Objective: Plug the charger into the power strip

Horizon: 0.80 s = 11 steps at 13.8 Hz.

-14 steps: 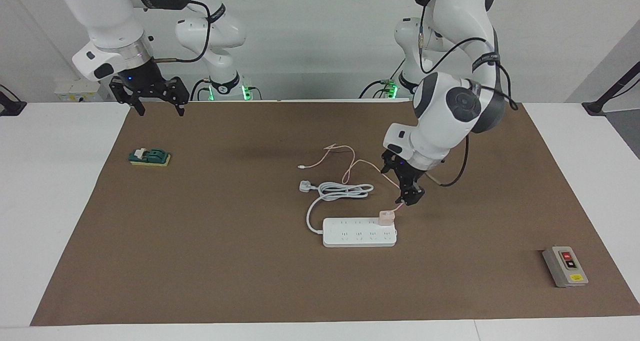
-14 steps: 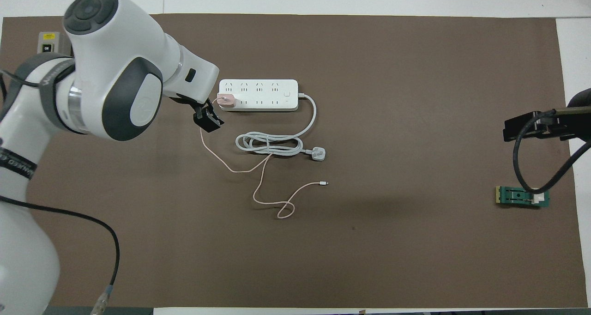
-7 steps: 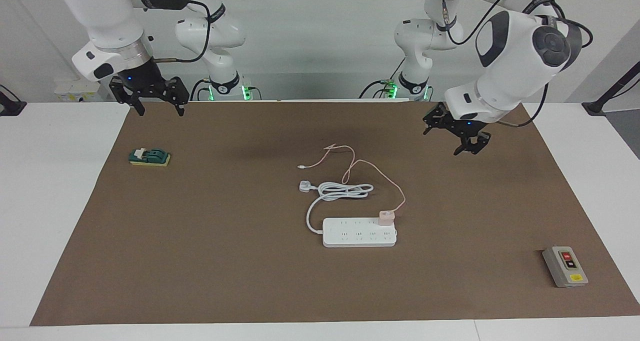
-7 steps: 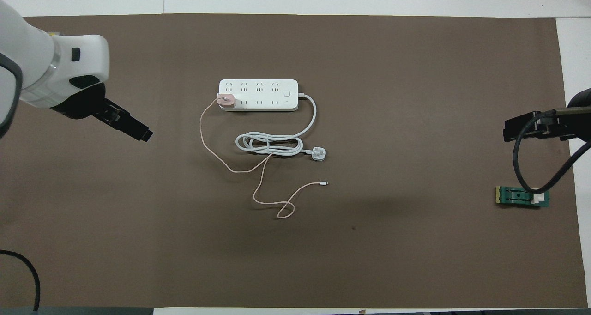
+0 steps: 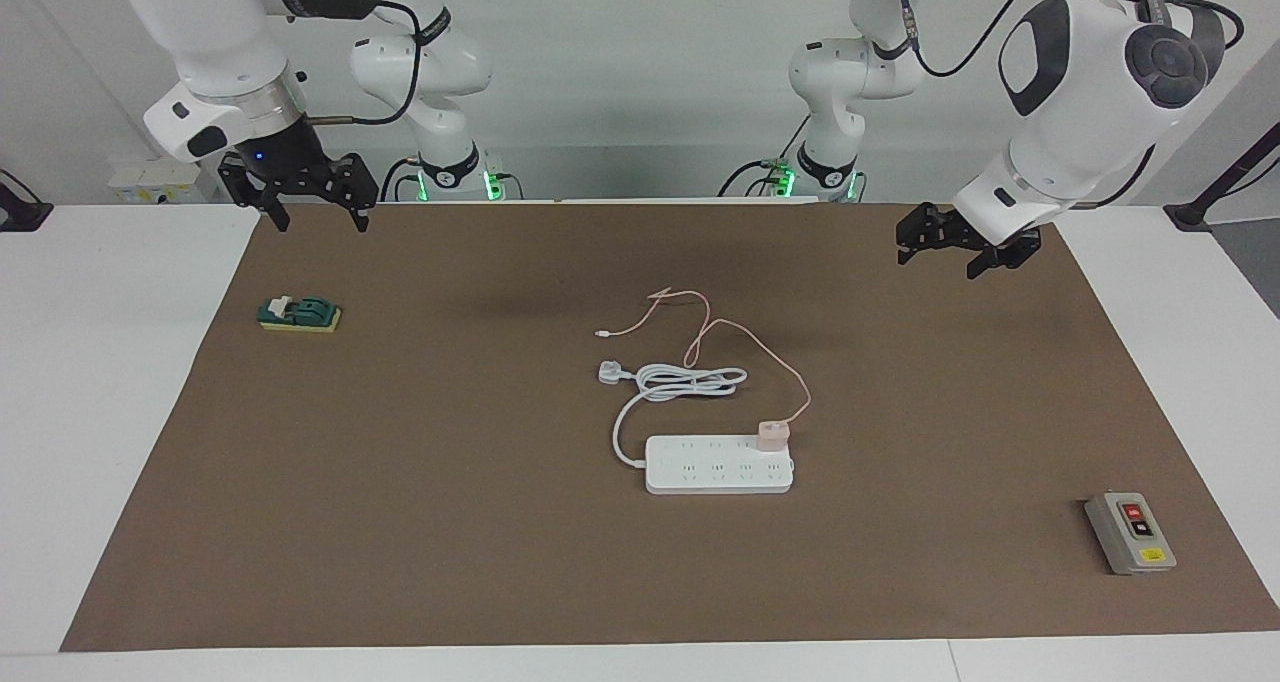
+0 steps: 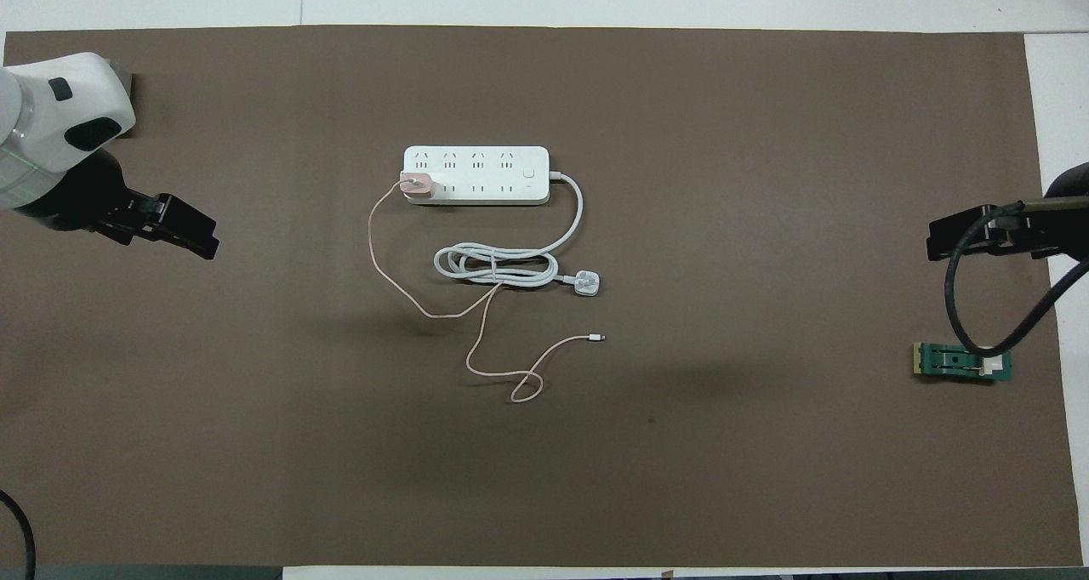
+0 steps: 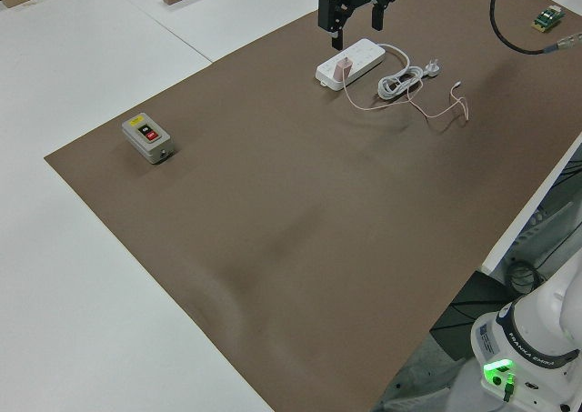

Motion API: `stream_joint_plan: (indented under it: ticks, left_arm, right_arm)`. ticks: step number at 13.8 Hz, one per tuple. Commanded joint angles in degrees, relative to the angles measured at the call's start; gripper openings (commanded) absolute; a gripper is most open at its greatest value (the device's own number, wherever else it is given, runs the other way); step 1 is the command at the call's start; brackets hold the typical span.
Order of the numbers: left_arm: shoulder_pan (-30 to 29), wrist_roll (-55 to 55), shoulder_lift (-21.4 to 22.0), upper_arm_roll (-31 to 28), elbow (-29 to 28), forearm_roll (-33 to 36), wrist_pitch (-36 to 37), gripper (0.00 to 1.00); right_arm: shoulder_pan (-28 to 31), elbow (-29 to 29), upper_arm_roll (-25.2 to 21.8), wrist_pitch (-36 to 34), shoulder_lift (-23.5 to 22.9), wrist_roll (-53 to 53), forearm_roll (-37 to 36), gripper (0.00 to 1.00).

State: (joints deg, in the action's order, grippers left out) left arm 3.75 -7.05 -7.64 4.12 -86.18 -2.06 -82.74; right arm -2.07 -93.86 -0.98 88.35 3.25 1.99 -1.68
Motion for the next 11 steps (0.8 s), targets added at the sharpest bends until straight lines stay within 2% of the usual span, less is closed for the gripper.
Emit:
stream_joint_plan:
  ticks: [1, 6, 9, 11]
  left_arm:
    - [-0.24, 1.77, 2.28, 0.18, -2.06, 3.29, 0.03, 1.00]
    - [-1.37, 8.61, 2.89, 0.09, -2.94, 3.29, -1.29, 1.00]
    - [-2.26, 8.98, 3.24, 0.18, -3.99, 3.29, -1.11, 1.00]
    - [-4.63, 8.80, 6.75, 0.18, -7.58, 3.29, -1.28, 1.00]
  right_arm:
    - [1.01, -0.63, 0.80, 0.07, 0.80, -1.29, -0.78, 1.00]
    - [1.01, -0.71, 0.72, 0.07, 0.80, -1.38, -0.78, 1.00]
    - [1.10, -0.71, 0.72, 0.15, 0.80, -1.29, -0.78, 1.00]
    - [0.93, -0.63, 0.72, 0.07, 0.80, -1.46, -0.78, 1.00]
